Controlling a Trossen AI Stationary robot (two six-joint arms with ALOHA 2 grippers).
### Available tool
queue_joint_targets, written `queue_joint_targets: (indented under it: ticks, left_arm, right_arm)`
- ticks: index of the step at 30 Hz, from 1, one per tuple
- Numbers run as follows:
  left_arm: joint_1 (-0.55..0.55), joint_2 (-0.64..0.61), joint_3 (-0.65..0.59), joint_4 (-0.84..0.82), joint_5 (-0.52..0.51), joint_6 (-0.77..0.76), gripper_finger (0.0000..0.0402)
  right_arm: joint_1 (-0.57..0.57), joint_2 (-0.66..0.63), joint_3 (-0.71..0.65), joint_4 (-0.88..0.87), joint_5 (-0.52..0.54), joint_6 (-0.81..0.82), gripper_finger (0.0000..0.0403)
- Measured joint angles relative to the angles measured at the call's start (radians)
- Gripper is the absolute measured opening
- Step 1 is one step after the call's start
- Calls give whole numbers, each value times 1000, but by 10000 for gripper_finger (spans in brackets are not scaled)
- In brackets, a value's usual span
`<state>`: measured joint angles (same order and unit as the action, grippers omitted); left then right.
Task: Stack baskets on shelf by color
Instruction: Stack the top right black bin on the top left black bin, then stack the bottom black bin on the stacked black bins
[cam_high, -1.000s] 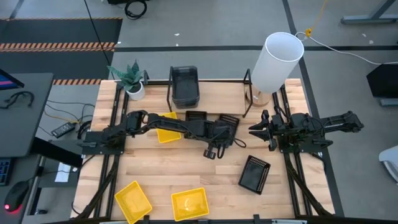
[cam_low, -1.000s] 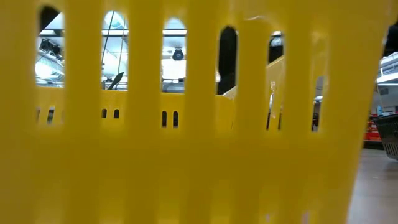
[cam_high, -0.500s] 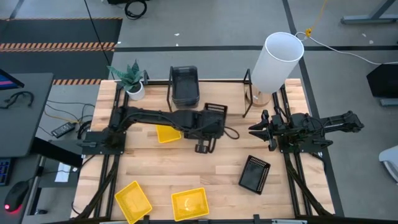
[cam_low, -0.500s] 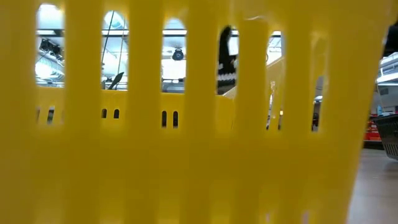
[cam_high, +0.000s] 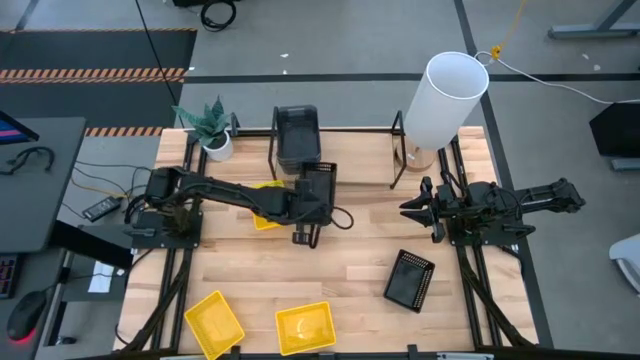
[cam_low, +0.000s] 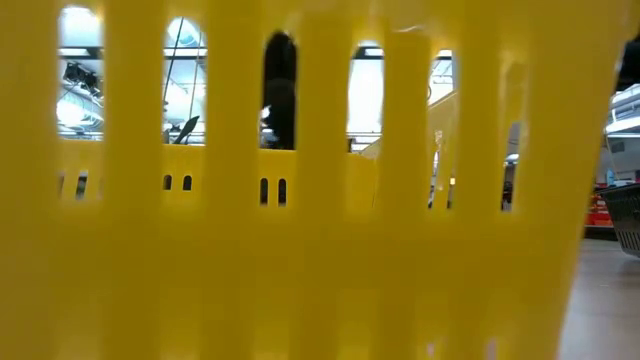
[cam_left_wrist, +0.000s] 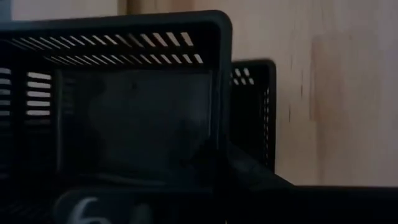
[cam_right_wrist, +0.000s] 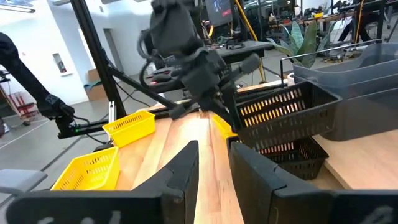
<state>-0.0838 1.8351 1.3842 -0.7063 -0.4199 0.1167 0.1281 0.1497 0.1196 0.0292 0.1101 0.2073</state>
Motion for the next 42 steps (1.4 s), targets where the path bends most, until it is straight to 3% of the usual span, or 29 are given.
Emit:
queue_joint_targets:
  ticks: [5,9,16,22,28,35,42]
  left_arm:
    - [-11,5,-55,38,4,-39,8]
    - [-11,5,-54,53,96,-103,8]
    - [-28,5,-55,55,151,-110,9]
    - [-35,5,-55,61,284,-181,9]
    - [-63,5,-55,66,287,-213,12]
    - [-98,5,-55,76,208,-237,82]
    - [-106,6,-18,39,207,-236,167]
  right_arm:
    - [0,0,0,1,0,0,98]
    - [0,0,0,1,0,0,98]
    - [0,0,0,0,0,0,98]
    - [0,0,0,0,0,0,98]
    - [0,0,0,0,0,0,98]
    - [0,0,0,0,0,0,98]
    - [0,0,0,0,0,0,98]
